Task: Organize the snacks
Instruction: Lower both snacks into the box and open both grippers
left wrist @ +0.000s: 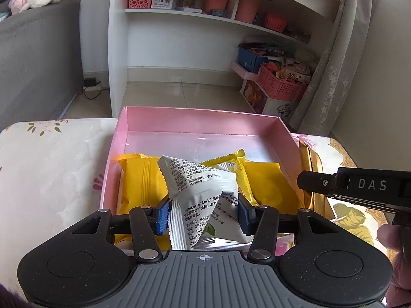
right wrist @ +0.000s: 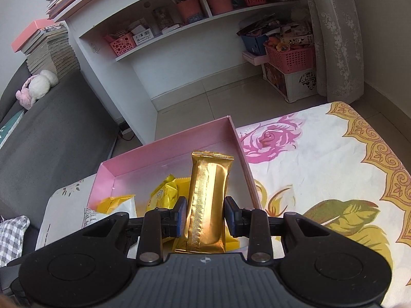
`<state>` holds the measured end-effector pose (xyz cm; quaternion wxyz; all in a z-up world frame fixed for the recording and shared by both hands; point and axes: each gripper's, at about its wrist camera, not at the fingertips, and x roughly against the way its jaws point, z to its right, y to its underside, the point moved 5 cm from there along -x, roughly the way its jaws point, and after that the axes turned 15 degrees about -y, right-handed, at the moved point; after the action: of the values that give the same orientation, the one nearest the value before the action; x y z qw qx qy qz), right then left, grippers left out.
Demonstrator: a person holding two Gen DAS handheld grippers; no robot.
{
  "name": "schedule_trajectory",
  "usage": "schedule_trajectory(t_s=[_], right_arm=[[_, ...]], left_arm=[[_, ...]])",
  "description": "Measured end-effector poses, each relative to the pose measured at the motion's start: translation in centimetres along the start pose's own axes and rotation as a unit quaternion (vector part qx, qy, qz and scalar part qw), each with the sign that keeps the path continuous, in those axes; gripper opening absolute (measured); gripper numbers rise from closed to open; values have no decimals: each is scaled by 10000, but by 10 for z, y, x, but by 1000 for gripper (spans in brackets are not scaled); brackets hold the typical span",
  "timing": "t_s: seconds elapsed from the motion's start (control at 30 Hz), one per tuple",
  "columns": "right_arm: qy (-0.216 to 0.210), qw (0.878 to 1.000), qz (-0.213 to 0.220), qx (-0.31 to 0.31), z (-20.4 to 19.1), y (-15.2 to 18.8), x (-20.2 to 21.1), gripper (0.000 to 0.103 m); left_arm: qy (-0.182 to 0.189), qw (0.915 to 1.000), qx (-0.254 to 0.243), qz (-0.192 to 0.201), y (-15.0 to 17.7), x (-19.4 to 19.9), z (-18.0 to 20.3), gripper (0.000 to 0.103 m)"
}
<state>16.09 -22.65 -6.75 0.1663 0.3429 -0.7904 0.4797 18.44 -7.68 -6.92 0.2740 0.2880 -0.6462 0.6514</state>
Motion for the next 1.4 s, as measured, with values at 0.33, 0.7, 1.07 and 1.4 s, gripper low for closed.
schedule_trajectory(t_s=[0.33, 0.7, 1.07, 1.4], right_arm=[[-47, 10000, 50, -66, 8, -4, -13, 23], [-95, 9999, 133, -17, 3, -7, -6, 48], [19, 9995, 231, 230, -6, -6, 35, 74], [87, 9989, 172, 422, -21, 4, 76, 85]], left_arm=[[-16, 10000, 23, 3, -6, -21, 2, 49], [188, 9998, 5, -40, -6, -9, 5, 78], [208, 9991, -362, 99, 4, 36, 1, 91], [135, 9970, -755, 116, 21, 84, -12, 95]])
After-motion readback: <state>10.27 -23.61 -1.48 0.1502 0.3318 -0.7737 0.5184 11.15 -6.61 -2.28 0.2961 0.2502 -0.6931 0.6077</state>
